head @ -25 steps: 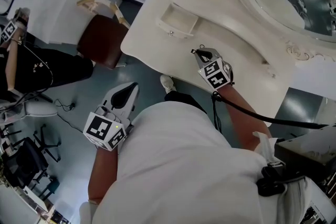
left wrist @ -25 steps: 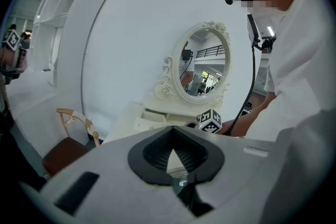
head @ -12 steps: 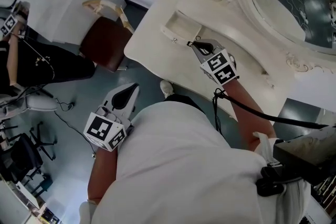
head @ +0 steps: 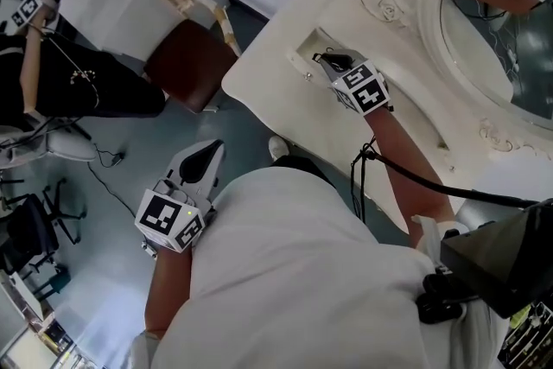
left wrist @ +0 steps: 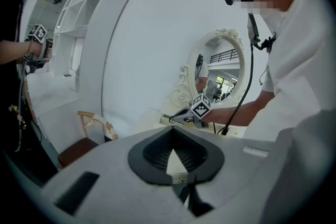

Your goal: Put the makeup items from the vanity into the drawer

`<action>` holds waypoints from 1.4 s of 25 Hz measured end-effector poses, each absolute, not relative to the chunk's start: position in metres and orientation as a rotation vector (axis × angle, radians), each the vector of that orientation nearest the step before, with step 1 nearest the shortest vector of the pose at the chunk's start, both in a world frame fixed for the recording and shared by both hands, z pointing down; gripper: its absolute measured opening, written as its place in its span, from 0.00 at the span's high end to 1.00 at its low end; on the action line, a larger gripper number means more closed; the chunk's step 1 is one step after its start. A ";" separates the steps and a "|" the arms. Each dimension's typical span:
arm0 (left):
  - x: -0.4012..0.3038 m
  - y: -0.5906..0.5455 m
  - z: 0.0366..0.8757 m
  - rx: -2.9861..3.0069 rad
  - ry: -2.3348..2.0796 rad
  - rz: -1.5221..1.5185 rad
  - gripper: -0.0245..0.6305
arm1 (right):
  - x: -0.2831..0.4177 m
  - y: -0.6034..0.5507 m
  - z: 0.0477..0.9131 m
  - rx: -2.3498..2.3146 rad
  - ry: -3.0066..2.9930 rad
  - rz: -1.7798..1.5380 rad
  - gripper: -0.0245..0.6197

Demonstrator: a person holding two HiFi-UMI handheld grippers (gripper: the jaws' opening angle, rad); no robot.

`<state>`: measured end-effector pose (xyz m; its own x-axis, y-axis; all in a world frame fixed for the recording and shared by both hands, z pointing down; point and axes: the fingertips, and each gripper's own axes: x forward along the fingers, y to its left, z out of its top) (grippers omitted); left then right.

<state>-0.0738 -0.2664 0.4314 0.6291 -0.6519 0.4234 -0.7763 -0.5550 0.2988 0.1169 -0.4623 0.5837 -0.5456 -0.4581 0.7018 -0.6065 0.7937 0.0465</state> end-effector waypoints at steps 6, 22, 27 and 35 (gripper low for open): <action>-0.090 -0.266 0.432 2.352 -1.177 0.363 0.97 | 0.107 -0.479 0.605 0.737 -2.219 0.320 0.94; -0.100 -0.267 0.437 2.310 -1.202 0.366 0.97 | 0.099 -0.485 0.643 0.619 -2.041 0.361 0.94; -0.106 -0.264 0.437 2.305 -1.202 0.360 0.97 | 0.097 -0.483 0.647 0.597 -1.995 0.355 0.93; -0.111 -0.254 0.435 2.308 -1.193 0.353 0.97 | 0.098 -0.481 0.644 0.615 -1.993 0.368 0.87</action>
